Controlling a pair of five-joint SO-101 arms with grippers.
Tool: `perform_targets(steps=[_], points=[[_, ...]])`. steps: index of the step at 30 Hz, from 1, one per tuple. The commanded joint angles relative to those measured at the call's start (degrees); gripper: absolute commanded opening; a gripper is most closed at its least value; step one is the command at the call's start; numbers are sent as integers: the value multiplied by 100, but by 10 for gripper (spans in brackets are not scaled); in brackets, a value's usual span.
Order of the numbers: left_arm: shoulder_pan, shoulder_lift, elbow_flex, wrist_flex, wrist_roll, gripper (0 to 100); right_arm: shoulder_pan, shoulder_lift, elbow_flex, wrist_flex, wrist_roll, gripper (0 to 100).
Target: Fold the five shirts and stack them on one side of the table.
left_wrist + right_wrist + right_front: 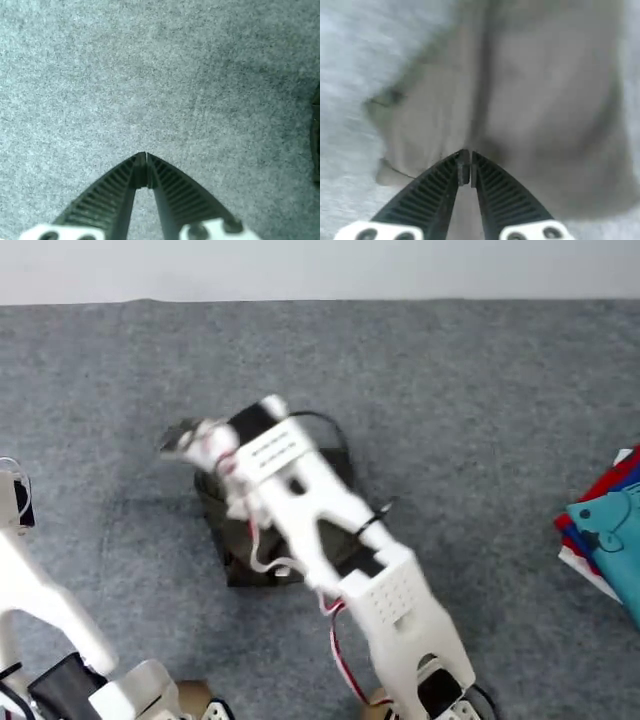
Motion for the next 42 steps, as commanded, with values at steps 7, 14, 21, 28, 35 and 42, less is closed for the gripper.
perform_targets(steps=[7, 14, 21, 28, 35, 42], points=[[0, -255, -22, 53, -44, 8, -1095, -831, -290, 251, -422, 10], [0, -255, -22, -26, -44, 8, 22, -1218, -281, 242, -396, 10], [26, -255, -22, -35, -35, 8, 497, -198, -220, 207, -193, 10], [9, -246, -22, -62, -35, 8, -365, 620, -273, 251, -237, 10], [18, -246, -22, -193, -44, 8, -1121, -549, -440, 259, -607, 9], [26, -237, -22, -422, -35, 8, -488, -1209, -352, 251, -563, 9]])
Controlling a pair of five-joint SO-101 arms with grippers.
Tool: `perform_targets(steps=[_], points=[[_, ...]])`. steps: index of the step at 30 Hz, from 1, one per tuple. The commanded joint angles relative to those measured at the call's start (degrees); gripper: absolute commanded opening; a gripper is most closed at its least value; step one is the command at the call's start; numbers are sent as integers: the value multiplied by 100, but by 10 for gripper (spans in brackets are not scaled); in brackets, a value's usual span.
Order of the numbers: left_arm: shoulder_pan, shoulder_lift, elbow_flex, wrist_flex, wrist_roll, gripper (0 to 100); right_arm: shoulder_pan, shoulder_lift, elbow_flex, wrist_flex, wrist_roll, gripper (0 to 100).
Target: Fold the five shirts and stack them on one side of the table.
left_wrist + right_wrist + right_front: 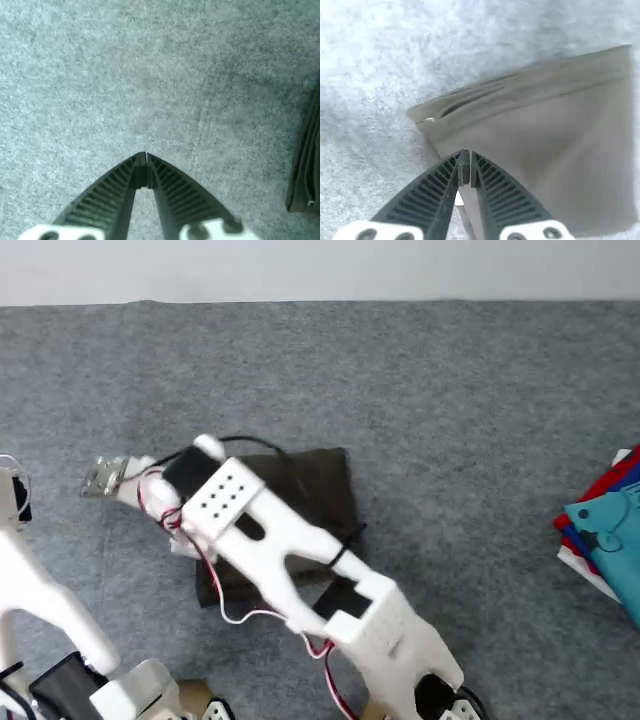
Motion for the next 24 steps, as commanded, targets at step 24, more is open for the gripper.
perform_targets(steps=[24], points=[[0, -246, -22, -132, -35, 8, 1235, -1473, 2163, 251, -1442, 9]])
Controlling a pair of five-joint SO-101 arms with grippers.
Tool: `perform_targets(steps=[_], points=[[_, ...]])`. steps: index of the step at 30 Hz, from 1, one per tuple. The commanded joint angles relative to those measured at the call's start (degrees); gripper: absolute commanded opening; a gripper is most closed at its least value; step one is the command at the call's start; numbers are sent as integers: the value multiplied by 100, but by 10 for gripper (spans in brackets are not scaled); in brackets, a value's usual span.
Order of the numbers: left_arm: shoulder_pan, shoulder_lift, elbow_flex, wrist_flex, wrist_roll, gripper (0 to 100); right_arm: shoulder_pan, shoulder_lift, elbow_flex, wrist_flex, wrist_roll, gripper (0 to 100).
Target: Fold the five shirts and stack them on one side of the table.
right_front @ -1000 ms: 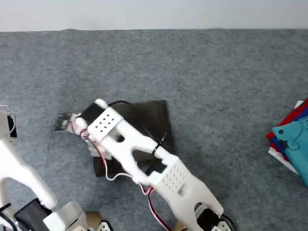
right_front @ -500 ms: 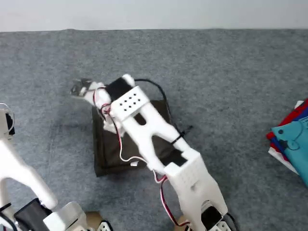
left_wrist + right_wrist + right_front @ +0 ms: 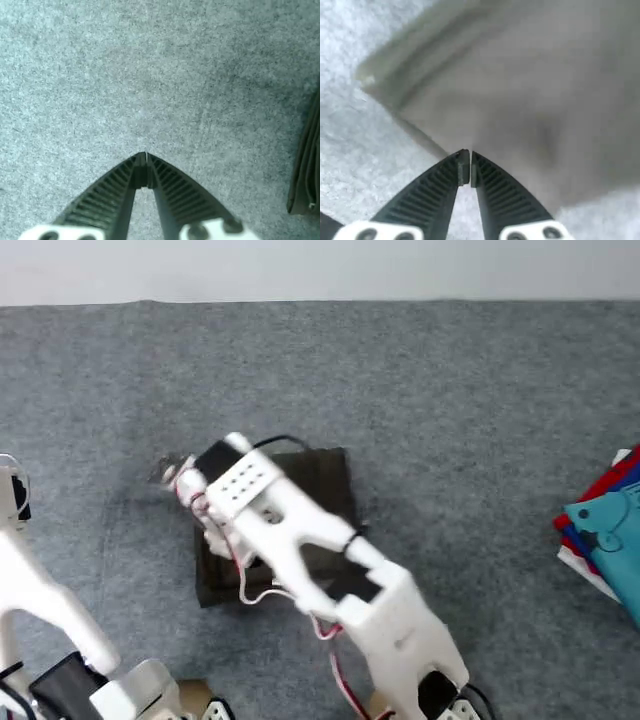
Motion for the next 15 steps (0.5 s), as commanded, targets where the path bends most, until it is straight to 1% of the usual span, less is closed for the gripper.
perform_targets(steps=[1, 4, 8, 12, 15], points=[[9, -246, -22, -97, -35, 8, 681, -1341, 554, 242, -369, 9], [18, -246, -22, -97, -35, 8, 1095, -1780, 1196, 233, -615, 9], [26, -220, -22, -105, -26, 8, 1332, -1886, 1837, 110, -668, 9], [26, -220, -13, -105, -26, 8, 1358, -1815, 2479, -453, -668, 9], [26, -220, -13, -105, -26, 8, 1121, -1719, 2936, -629, -677, 9]])
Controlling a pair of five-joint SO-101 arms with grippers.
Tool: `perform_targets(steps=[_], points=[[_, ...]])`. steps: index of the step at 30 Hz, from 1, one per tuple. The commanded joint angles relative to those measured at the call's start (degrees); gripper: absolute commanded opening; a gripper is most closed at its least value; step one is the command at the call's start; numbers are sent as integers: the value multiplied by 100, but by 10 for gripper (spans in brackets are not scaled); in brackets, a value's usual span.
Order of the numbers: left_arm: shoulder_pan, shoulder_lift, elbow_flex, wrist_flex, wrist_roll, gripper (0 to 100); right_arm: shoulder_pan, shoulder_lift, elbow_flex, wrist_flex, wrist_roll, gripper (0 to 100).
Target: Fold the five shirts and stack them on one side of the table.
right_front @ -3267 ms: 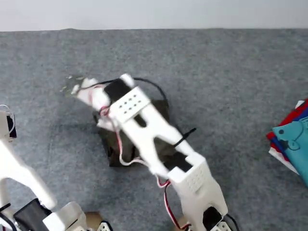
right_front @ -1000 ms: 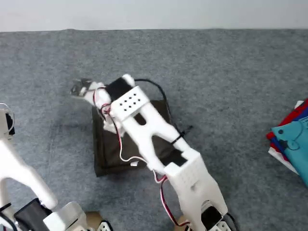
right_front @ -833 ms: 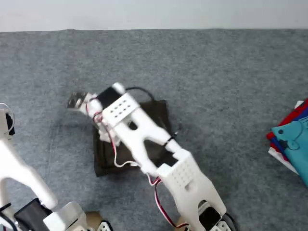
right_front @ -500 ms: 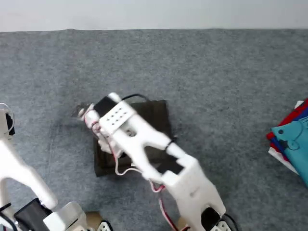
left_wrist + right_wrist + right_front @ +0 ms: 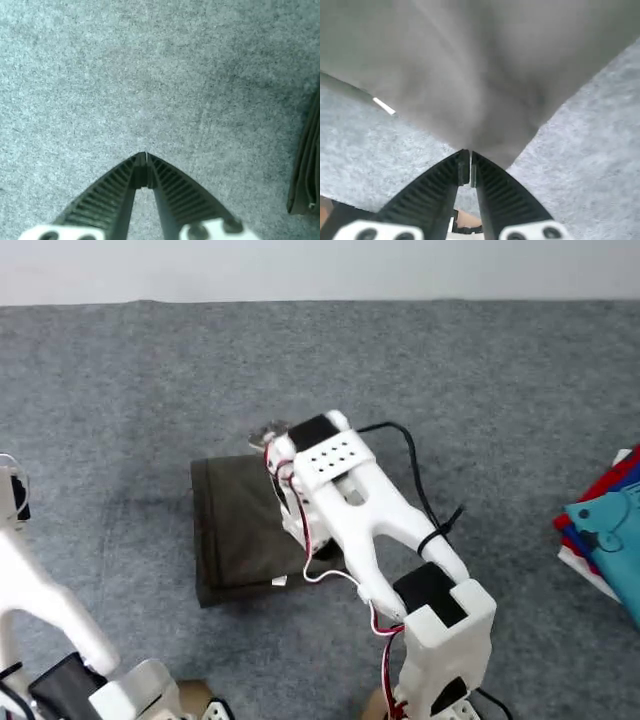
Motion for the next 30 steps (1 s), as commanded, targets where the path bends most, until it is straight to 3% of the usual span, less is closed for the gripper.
perform_targets(steps=[1, 8, 16, 23, 30], points=[[26, -211, -13, -105, -26, 8, -312, -215, 369, -145, -53, 9], [26, -211, -13, -105, -26, 8, -831, -444, 466, 40, -18, 9], [0, -211, -13, -79, -26, 8, 84, -1007, -352, 57, 9, 9], [18, -211, -13, -70, -26, 8, 233, -277, -343, -31, 211, 9], [18, -229, 66, -97, -26, 8, -286, 611, -325, -40, 202, 9]])
